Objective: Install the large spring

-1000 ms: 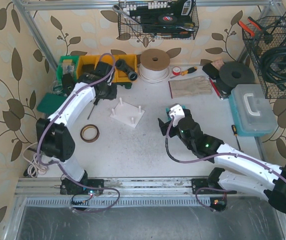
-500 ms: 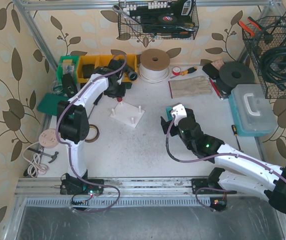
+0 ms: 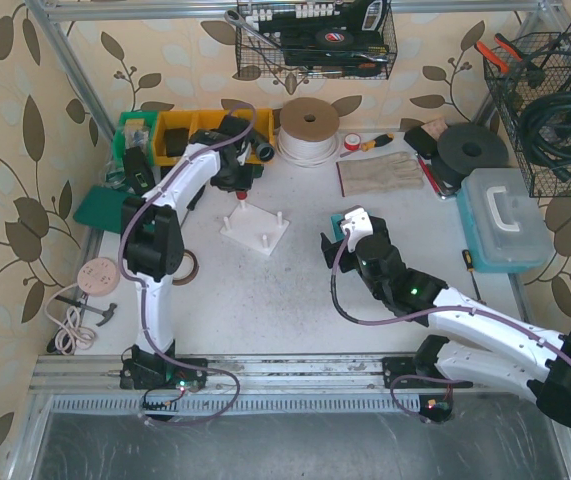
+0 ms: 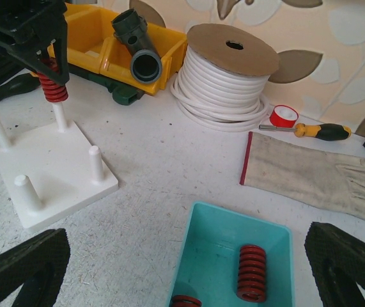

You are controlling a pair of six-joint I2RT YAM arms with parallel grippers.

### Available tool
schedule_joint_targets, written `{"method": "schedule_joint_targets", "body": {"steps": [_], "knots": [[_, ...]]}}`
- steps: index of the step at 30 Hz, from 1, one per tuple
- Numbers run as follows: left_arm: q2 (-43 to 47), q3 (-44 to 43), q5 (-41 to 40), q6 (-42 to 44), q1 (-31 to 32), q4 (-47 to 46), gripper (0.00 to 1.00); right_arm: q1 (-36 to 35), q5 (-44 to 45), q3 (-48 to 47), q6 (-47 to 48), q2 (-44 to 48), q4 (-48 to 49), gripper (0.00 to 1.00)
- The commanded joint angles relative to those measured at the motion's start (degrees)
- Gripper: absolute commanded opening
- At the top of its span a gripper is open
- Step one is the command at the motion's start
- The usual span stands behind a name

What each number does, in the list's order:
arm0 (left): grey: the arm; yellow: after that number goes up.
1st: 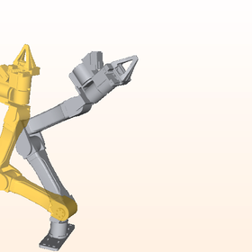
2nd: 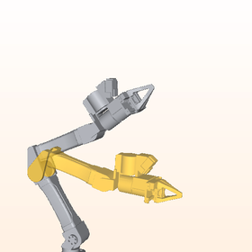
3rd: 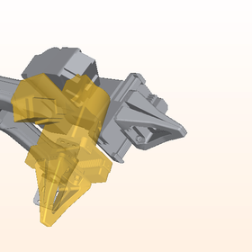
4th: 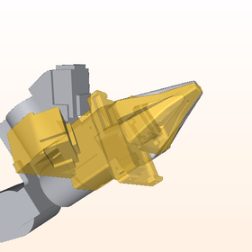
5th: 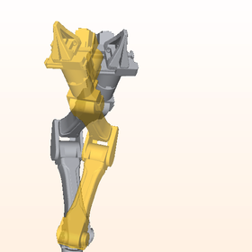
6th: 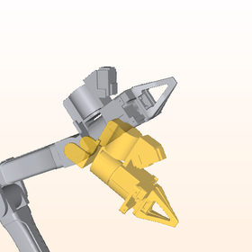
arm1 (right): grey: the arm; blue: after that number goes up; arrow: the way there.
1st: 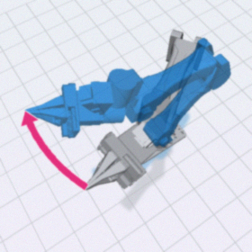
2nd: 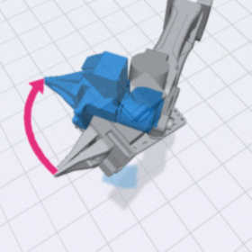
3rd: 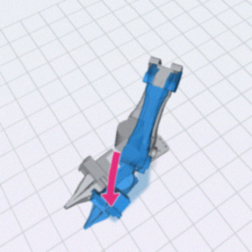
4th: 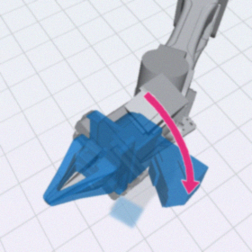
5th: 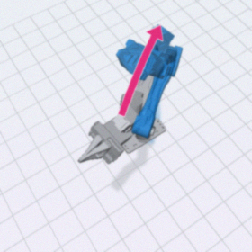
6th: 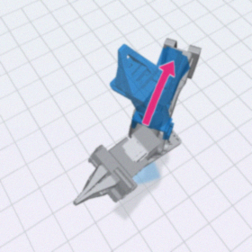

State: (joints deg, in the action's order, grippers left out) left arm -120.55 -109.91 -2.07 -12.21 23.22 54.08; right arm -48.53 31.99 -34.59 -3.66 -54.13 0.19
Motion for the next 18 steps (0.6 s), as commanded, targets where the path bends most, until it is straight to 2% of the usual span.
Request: {"method": "schedule_joint_targets", "body": {"steps": [1, 17, 18], "knots": [[-1.7, -2.6, 0.5, 1.0, -0.2, 1.4, 0.0, -0.1, 1.3, 0.3, -0.4, -0.4, 0.8, 0.99], [-5.5, -3.7, -1.7, 1.3, -0.3, 2.3, 0.0, -0.1, 0.9, 0.1, -0.4, -1.0, 0.7, 0.99], [-5.5, -3.7, -1.7, 1.4, -0.3, 2.3, 0.02, -0.1, 1.0, 0.0, -0.4, -1.2, 0.7, 0.99]]}}
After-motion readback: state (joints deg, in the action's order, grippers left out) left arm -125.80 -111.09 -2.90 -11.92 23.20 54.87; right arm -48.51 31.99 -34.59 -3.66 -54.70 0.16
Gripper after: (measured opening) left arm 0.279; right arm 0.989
